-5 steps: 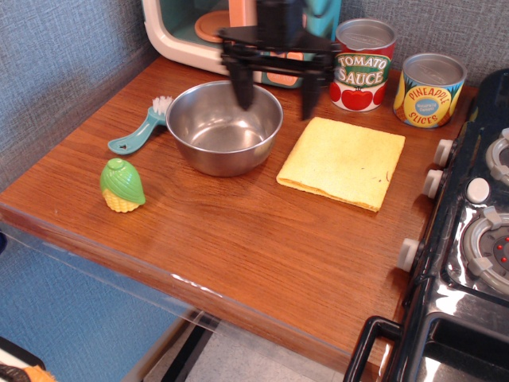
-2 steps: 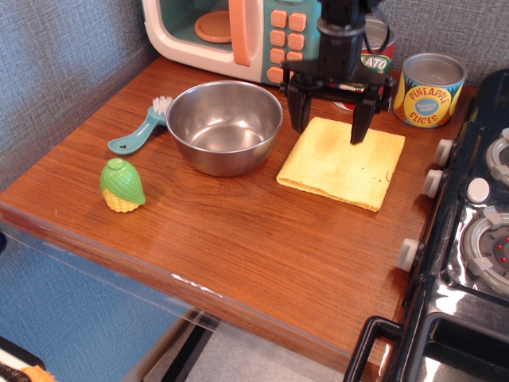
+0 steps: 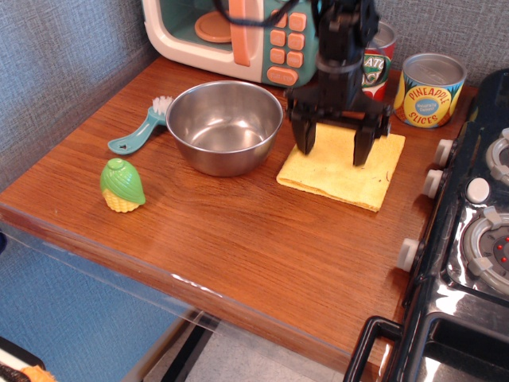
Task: Slide the yellow rag forward so that it touches the edge of the table.
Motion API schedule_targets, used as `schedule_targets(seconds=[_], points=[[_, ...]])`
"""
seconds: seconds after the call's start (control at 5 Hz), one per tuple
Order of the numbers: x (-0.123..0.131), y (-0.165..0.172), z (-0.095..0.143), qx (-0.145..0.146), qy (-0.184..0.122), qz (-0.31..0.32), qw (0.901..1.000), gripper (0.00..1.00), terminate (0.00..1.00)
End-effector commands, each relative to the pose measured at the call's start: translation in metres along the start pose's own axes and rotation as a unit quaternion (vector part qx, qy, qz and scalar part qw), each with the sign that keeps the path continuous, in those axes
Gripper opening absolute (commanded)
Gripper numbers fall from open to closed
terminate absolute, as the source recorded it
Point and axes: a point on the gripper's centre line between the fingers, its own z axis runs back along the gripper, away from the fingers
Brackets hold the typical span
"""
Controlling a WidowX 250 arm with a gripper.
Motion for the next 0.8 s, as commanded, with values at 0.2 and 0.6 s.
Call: schedule_targets(seconds=[0.2, 0.6], points=[[-0.003, 0.003, -0.016, -0.004, -0.01, 0.004, 0.9999, 1.0, 0.0], [-0.024, 0.0, -0.036, 0.033, 0.044, -0.017, 0.9983, 1.0, 0.0]])
